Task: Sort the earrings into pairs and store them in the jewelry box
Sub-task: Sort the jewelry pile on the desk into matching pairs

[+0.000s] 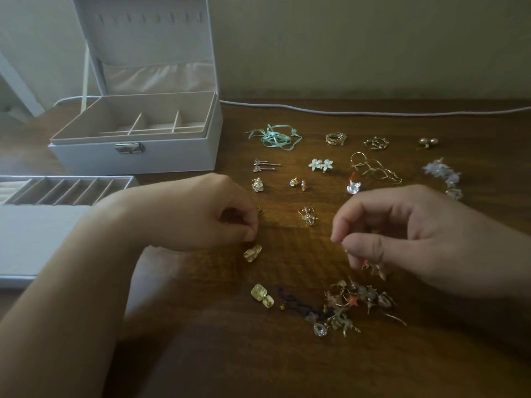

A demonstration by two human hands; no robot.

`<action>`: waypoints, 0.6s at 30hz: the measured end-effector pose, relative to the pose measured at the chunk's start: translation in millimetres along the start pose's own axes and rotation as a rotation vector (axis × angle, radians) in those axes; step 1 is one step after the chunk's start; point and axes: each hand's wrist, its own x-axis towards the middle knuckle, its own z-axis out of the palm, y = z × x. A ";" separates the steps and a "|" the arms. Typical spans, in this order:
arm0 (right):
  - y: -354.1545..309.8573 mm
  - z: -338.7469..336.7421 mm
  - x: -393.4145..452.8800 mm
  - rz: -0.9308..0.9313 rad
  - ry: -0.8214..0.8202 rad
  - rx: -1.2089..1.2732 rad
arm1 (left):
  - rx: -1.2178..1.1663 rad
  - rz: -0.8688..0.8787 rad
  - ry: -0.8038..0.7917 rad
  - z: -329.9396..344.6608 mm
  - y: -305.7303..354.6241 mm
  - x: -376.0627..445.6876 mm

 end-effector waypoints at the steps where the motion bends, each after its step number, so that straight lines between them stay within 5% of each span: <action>1: 1.6 -0.7 0.0 0.008 0.002 -0.003 | 0.002 -0.009 -0.008 -0.5 0.1 0.1; 6: 11.1 13.0 3.9 -0.021 0.120 -0.343 | 0.011 -0.055 -0.072 -0.3 4.4 0.8; 11: 15.1 34.7 12.5 -0.097 0.033 -0.514 | 0.019 -0.001 -0.180 4.5 10.4 1.3; 18: 1.3 44.2 12.7 -0.170 0.145 -0.564 | 0.032 0.065 -0.148 16.6 11.9 5.3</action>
